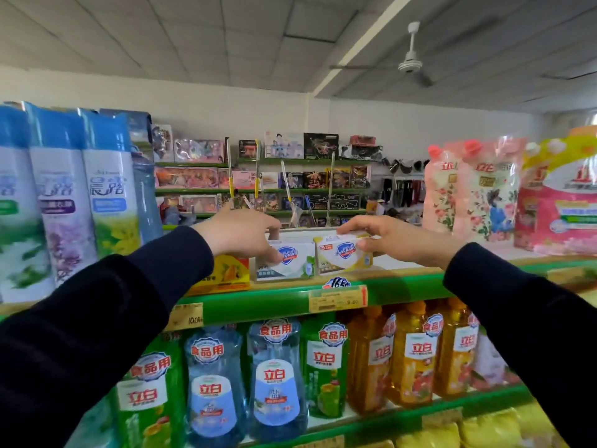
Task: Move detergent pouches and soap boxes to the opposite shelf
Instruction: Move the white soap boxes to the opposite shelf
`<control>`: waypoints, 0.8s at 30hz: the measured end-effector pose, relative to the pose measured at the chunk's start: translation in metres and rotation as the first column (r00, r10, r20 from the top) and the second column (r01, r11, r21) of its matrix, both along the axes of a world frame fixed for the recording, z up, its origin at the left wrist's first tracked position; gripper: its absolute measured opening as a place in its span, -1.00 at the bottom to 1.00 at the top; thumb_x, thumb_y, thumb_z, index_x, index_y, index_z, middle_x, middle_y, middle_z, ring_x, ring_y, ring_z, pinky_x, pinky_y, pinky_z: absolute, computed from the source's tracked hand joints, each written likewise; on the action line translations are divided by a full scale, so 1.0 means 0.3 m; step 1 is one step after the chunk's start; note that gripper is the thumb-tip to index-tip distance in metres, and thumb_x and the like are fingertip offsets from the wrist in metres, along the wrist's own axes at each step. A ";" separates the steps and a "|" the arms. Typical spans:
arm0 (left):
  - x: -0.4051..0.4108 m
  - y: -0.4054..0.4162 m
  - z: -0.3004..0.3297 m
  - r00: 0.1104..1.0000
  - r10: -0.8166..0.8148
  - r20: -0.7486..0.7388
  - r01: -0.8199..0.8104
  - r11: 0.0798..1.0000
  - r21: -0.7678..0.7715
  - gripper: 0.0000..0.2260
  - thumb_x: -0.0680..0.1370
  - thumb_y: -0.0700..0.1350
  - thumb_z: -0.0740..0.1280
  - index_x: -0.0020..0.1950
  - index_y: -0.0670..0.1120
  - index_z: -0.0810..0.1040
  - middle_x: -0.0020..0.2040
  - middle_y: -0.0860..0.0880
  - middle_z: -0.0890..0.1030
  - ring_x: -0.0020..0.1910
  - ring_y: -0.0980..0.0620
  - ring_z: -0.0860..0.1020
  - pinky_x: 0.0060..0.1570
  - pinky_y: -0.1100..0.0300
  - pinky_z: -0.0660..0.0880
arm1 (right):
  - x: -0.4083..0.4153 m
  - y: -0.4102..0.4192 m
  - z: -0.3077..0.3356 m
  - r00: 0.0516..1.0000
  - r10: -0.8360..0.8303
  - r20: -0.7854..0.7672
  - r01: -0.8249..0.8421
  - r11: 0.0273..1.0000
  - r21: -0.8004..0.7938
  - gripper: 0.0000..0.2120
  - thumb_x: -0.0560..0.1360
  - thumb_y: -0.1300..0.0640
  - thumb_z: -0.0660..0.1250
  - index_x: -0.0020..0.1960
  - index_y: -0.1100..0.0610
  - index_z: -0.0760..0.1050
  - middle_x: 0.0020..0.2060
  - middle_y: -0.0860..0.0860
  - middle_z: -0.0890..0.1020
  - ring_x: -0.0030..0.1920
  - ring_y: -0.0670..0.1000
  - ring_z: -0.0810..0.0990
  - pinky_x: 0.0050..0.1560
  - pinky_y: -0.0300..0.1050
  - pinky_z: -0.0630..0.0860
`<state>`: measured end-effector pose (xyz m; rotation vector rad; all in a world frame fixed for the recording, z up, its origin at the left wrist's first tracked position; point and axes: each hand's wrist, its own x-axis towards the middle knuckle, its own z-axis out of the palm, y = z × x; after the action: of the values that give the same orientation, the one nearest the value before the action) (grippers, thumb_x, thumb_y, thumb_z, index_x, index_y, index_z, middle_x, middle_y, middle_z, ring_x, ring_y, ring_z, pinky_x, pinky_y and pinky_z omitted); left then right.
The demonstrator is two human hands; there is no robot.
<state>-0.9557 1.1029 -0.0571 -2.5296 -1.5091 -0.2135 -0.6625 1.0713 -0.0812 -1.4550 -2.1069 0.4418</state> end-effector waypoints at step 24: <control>0.007 -0.056 0.015 0.996 -0.072 0.061 0.076 0.994 -0.074 -0.32 0.48 0.40 0.31 0.53 0.12 0.41 0.46 0.09 0.49 0.36 0.01 0.52 0.30 0.05 0.49 | 0.005 -0.076 -0.049 0.991 -0.044 -0.123 0.043 0.999 -0.015 -0.62 0.69 0.06 0.20 0.48 -0.19 0.40 0.47 -0.11 0.44 0.40 -0.09 0.45 0.43 -0.05 0.37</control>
<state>-0.9536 1.0861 -0.0525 -2.6644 -1.4727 -0.2471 -0.6610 1.0484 -0.0959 -1.4404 -1.9754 0.5150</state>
